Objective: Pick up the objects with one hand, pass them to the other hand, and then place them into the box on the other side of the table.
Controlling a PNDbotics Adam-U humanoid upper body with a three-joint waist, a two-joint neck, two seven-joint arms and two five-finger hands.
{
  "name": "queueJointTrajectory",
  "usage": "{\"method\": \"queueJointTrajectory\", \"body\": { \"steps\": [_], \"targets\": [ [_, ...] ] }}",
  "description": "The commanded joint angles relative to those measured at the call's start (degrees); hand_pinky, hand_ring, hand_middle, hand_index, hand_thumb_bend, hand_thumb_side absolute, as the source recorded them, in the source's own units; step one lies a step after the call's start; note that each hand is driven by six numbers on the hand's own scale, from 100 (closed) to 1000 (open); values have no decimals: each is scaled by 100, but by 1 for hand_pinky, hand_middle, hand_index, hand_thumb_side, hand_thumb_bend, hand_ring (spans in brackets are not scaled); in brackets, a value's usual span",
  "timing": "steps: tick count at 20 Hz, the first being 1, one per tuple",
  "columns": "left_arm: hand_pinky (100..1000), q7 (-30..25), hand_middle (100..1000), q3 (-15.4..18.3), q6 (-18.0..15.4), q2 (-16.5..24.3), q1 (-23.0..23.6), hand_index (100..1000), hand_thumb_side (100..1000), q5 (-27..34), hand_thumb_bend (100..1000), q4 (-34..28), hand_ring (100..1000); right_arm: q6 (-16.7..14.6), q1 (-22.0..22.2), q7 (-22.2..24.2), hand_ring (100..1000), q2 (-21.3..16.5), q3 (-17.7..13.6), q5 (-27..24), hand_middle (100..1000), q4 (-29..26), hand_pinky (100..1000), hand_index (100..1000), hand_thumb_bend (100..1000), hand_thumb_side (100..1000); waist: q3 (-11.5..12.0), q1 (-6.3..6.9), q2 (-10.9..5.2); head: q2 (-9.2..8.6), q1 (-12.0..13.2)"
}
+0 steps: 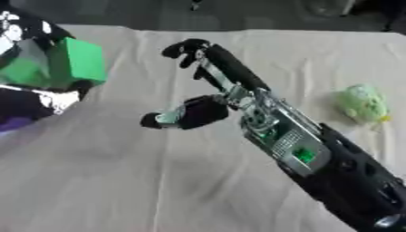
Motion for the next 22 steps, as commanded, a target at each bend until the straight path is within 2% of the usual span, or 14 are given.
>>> {"method": "queueJointTrajectory", "body": {
  "steps": [1, 6, 14, 22],
  "targets": [
    [814, 276, 404, 299, 107, 345, 58, 424, 100, -110, 184, 228, 509, 44, -50, -124, 742, -152, -108, -22, 762, -118, 606, 797, 713, 405, 6, 53, -86, -10, 33],
    [815, 691, 405, 550, 150, 410, 123, 427, 100, -287, 195, 923, 510, 98, -35, -340, 731, -167, -129, -135, 751, -118, 600, 782, 696, 391, 4, 38, -83, -10, 150],
    [817, 1072, 405, 827, 174, 442, 97, 427, 100, -355, 194, 1740, 509, 86, 12, -509, 725, -184, -154, -202, 746, -118, 595, 776, 698, 388, -10, 17, -63, -22, 579],
    [822, 1400, 410, 1022, 222, 338, 21, 437, 100, -328, 191, 2588, 509, 87, 43, -611, 723, -191, -190, -252, 746, -118, 593, 774, 697, 386, -11, -20, -50, -88, 859]
  ]
}}
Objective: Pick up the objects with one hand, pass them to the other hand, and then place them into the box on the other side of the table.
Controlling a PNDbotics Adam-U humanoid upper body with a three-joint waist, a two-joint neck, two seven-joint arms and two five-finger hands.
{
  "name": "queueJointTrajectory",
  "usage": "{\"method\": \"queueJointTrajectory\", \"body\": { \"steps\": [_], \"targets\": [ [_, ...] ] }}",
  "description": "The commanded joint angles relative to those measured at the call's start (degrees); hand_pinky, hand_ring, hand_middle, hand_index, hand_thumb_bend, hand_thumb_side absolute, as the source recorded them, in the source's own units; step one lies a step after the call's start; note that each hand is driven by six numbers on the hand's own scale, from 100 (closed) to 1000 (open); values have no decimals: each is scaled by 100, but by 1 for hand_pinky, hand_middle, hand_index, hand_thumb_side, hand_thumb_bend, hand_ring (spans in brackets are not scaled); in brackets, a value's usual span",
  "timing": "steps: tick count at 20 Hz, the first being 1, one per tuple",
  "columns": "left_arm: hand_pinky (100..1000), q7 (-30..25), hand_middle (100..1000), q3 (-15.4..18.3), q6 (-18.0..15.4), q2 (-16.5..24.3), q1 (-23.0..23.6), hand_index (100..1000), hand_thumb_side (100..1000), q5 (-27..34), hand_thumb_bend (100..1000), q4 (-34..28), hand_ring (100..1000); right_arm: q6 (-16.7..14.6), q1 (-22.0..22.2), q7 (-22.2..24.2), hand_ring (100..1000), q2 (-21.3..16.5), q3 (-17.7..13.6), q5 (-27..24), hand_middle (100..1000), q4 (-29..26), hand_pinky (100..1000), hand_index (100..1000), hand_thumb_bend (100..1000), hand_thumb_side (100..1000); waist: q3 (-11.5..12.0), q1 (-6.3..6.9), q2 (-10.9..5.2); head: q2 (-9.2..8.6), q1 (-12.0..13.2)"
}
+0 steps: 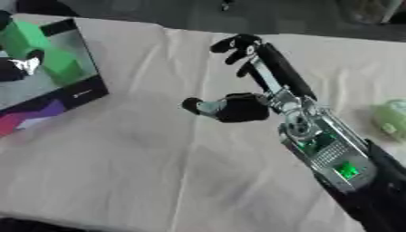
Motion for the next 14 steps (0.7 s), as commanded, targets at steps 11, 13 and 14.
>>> {"method": "queueJointTrajectory", "body": {
  "steps": [11, 13, 14],
  "targets": [
    [857, 315, 537, 202, -16, -34, -202, 606, 155, -100, 356, 1104, 592, 8, -20, -117, 723, -129, -112, -52, 746, -118, 592, 774, 696, 387, -9, -33, -57, -117, 173],
    [882, 307, 616, 203, -28, -45, -191, 701, 317, -148, 462, 1178, 649, 9, -17, -123, 723, -127, -113, -50, 746, -118, 592, 774, 696, 386, -11, -33, -55, -118, 173],
    [903, 292, 684, 200, -40, -48, -184, 769, 443, -180, 544, 1202, 705, 12, -14, -126, 723, -127, -113, -49, 746, -118, 592, 773, 696, 386, -12, -33, -55, -117, 172]
  ]
}}
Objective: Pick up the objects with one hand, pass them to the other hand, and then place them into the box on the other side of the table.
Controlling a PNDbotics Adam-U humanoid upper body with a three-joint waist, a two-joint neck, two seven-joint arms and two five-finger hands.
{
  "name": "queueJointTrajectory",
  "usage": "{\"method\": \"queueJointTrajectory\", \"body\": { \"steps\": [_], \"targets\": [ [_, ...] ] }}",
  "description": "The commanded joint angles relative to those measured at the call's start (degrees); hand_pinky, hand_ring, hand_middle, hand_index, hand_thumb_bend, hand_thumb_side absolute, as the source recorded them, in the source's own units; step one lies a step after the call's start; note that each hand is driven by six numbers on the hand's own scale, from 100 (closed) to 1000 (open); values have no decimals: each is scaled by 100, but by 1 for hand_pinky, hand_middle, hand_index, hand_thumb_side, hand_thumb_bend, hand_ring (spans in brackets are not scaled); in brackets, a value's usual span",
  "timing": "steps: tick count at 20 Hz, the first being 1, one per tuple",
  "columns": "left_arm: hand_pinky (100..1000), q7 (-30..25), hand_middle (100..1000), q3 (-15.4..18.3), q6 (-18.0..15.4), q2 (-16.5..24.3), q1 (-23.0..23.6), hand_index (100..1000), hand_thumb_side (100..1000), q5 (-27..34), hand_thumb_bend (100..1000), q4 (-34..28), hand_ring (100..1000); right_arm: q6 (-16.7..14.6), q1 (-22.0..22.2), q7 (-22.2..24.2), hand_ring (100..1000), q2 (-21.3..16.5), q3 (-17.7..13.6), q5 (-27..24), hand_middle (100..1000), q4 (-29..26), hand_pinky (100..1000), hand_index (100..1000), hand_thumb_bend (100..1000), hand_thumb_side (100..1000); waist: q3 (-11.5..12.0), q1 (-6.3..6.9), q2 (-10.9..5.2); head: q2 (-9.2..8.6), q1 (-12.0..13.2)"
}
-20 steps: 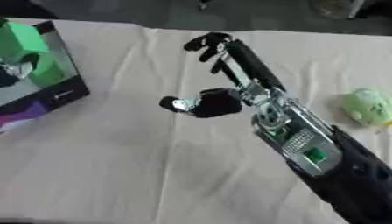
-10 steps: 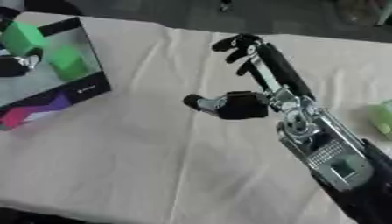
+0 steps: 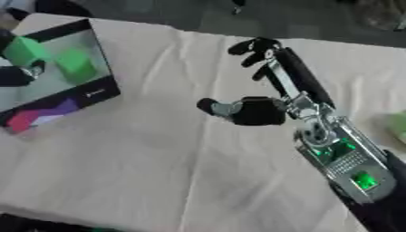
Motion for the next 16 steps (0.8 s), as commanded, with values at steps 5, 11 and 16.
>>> {"method": "queueJointTrajectory", "body": {
  "steps": [5, 11, 16],
  "targets": [
    [934, -63, 777, 108, -59, 96, -90, 872, 646, -269, 740, 97, 789, 3, -46, -45, 723, -129, -89, -18, 746, -118, 591, 773, 695, 385, -14, -37, -60, -43, -34],
    [933, -54, 779, 134, -81, 93, -77, 882, 644, -353, 753, 61, 790, 16, -15, -92, 723, -133, -130, -24, 746, -118, 589, 772, 695, 384, -24, -33, -70, 0, -286],
    [922, 183, 738, 195, -30, 81, -60, 813, 532, -169, 544, -210, 745, 23, 29, -207, 724, -177, -245, -19, 747, -118, 587, 773, 694, 384, -41, -33, -76, 44, -498]
  ]
}}
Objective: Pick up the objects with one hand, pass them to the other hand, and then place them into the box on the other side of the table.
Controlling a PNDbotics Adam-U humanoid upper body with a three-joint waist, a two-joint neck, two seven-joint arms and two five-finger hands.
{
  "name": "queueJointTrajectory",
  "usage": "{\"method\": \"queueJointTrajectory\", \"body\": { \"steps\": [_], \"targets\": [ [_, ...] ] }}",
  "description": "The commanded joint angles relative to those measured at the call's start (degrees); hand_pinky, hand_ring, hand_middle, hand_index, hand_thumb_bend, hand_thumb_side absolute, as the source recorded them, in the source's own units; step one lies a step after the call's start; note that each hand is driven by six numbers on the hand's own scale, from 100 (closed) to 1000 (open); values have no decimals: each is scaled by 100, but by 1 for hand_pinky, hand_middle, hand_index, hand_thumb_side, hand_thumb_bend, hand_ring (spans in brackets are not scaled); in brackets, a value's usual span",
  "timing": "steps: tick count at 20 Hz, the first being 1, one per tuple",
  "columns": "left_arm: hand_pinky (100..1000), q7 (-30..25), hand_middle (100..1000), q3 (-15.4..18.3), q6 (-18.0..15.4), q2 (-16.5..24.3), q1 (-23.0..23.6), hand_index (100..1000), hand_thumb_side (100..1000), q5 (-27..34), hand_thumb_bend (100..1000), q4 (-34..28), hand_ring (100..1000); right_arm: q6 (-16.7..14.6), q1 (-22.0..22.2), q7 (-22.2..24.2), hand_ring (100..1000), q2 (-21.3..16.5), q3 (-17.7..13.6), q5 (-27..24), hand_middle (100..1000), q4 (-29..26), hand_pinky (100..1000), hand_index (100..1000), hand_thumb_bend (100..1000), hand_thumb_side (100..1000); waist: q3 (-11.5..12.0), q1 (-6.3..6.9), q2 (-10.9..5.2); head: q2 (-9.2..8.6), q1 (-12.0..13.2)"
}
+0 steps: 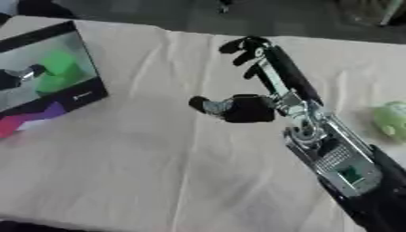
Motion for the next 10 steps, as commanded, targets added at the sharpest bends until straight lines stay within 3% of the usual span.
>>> {"method": "queueJointTrajectory", "body": {
  "steps": [1, 7, 10],
  "targets": [
    [921, 248, 727, 132, 16, 107, -47, 798, 519, 205, 507, -385, 734, 5, -11, -118, 728, -205, -188, -13, 750, -118, 593, 776, 690, 388, -15, -37, -77, 33, -199],
    [933, 657, 699, 80, 19, 172, 159, 763, 492, 965, 422, -1439, 700, 44, 174, -326, 753, -533, -632, -16, 749, -118, 614, 786, 680, 401, -91, -62, -90, 37, -490],
    [936, 744, 690, 44, 21, 194, 254, 752, 486, 1196, 416, -1756, 695, 93, 495, -502, 763, -698, -922, -3, 764, -118, 620, 787, 678, 406, -131, -58, -78, 37, -544]
  ]
}}
